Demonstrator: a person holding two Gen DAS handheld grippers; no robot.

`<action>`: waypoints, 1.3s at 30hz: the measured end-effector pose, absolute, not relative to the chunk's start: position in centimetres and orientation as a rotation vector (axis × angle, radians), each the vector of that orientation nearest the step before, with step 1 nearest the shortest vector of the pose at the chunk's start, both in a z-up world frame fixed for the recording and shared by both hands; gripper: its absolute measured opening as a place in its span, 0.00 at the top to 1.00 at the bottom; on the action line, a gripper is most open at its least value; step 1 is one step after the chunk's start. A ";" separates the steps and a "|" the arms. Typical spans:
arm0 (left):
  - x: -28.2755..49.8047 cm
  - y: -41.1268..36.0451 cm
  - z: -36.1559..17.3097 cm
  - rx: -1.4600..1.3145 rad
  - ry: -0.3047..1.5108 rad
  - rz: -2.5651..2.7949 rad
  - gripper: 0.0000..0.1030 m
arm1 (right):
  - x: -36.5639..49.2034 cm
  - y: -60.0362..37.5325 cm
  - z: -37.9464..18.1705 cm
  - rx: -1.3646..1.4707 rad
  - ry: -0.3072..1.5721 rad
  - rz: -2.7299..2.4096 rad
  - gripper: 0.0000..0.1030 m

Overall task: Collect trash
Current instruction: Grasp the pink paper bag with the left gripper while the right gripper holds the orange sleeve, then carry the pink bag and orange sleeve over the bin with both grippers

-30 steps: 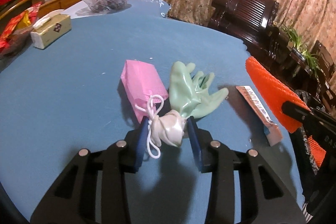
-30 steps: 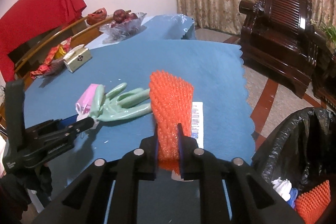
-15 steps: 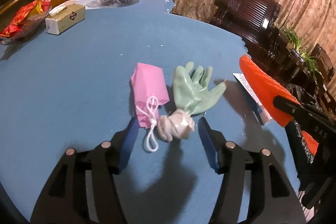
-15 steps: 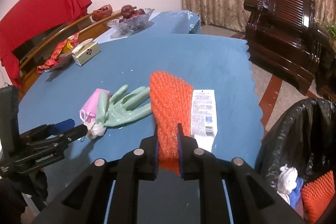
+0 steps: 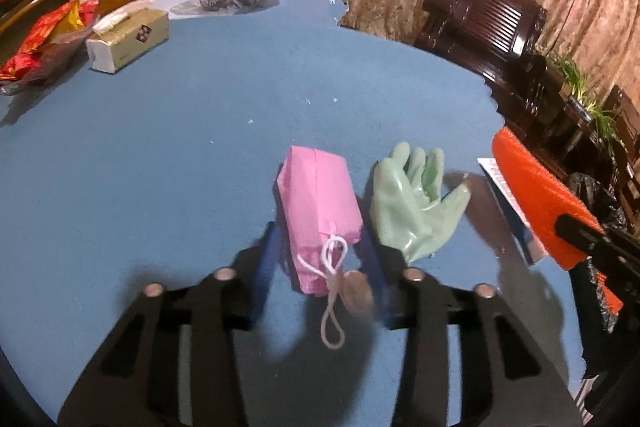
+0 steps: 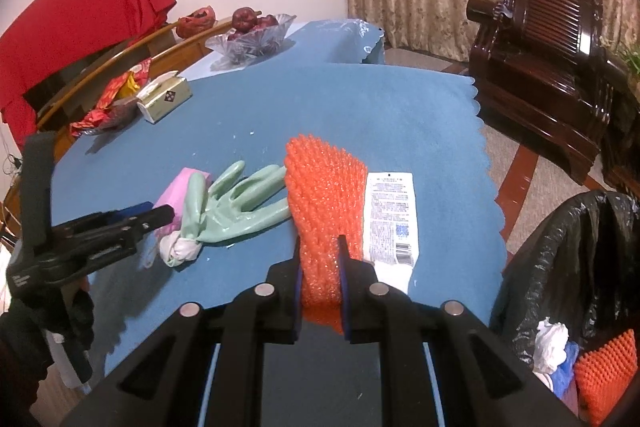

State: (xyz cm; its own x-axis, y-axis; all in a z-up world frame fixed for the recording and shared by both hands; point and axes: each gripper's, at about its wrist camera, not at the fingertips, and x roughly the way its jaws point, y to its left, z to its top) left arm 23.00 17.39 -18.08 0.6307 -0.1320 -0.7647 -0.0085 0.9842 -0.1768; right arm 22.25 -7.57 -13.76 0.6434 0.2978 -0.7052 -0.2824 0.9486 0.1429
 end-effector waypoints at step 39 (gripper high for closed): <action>15.4 4.5 -7.3 -0.027 0.701 -0.268 0.97 | 13.8 -17.1 -5.5 0.098 0.654 0.211 0.86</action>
State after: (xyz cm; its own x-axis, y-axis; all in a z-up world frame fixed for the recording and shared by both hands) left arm 15.39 4.51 -7.35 0.7313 -0.2525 -0.6336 0.2345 0.9654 -0.1142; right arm 13.75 -17.07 -5.52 0.7729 0.2253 -0.5931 -0.1635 0.9740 0.1569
